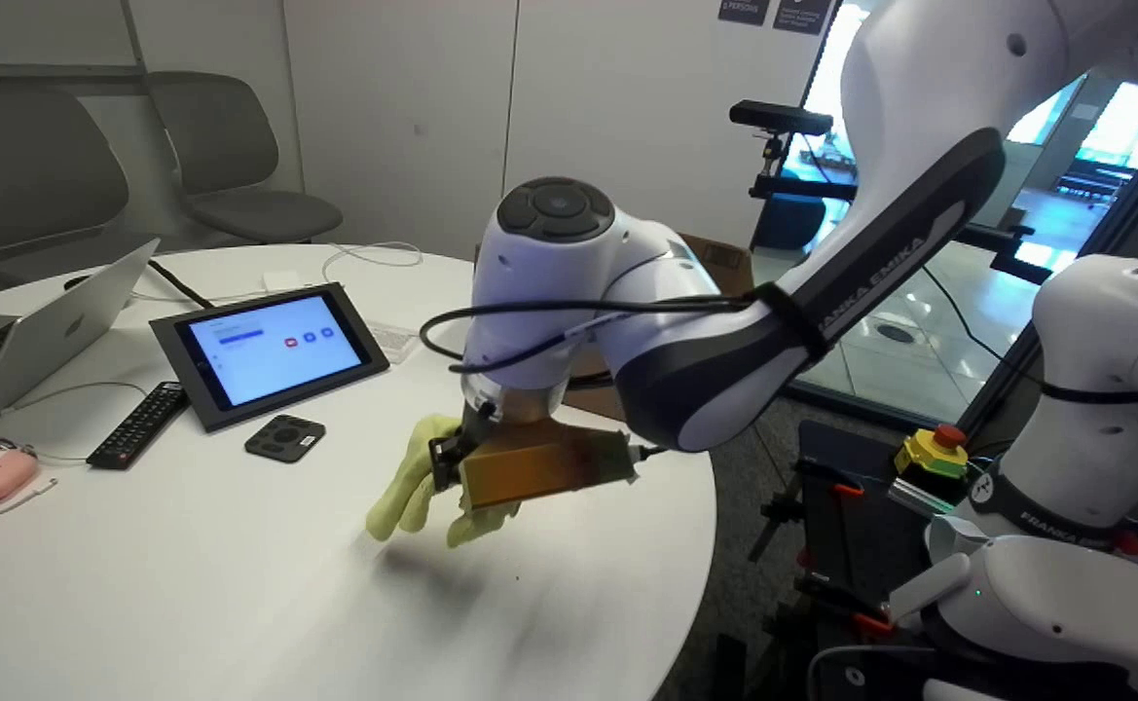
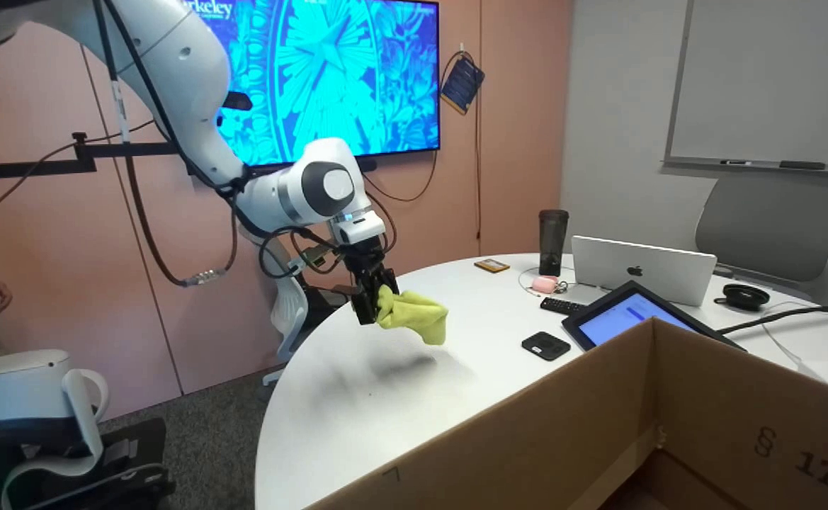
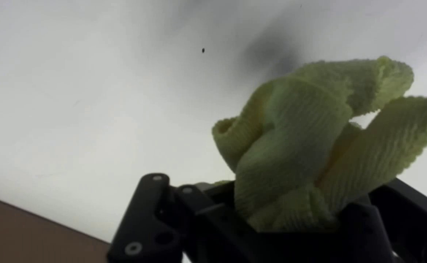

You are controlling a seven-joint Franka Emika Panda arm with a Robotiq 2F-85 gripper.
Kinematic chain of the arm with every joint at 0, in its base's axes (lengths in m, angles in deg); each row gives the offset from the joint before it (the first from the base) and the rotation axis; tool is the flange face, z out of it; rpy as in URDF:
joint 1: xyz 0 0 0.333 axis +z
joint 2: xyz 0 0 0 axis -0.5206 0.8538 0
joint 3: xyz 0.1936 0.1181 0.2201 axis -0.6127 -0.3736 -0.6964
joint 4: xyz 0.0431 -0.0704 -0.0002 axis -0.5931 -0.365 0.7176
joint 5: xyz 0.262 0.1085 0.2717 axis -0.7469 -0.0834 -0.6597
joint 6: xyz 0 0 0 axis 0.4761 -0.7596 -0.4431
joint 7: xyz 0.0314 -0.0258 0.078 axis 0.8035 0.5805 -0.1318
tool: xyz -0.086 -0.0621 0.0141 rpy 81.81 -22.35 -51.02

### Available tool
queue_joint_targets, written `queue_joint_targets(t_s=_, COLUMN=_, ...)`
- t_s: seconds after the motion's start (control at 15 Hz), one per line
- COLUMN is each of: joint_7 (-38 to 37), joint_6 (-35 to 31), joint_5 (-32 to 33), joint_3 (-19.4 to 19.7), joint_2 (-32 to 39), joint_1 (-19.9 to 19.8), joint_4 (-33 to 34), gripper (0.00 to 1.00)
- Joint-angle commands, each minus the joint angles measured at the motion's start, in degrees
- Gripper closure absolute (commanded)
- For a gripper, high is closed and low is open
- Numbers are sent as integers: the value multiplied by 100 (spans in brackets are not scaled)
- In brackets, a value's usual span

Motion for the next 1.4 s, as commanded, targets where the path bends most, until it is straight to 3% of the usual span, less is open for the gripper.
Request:
queue_joint_targets(t_s=0.0, joint_7=-687, joint_6=384, joint_5=817, joint_3=87, joint_2=-940, joint_1=-26, joint_4=-570, gripper=99)
queue_joint_targets(t_s=0.4, joint_7=-1514, joint_6=934, joint_5=1671, joint_3=-307, joint_2=-1993, joint_1=-827, joint_4=-1089, gripper=99)
queue_joint_targets(t_s=0.8, joint_7=-1658, joint_6=1031, joint_5=1885, joint_3=-635, joint_2=-2636, joint_1=-1925, joint_4=-1526, gripper=99)
queue_joint_targets(t_s=1.33, joint_7=-1896, joint_6=821, joint_5=1862, joint_3=-521, joint_2=-2787, joint_1=-3041, joint_4=-1771, gripper=99)
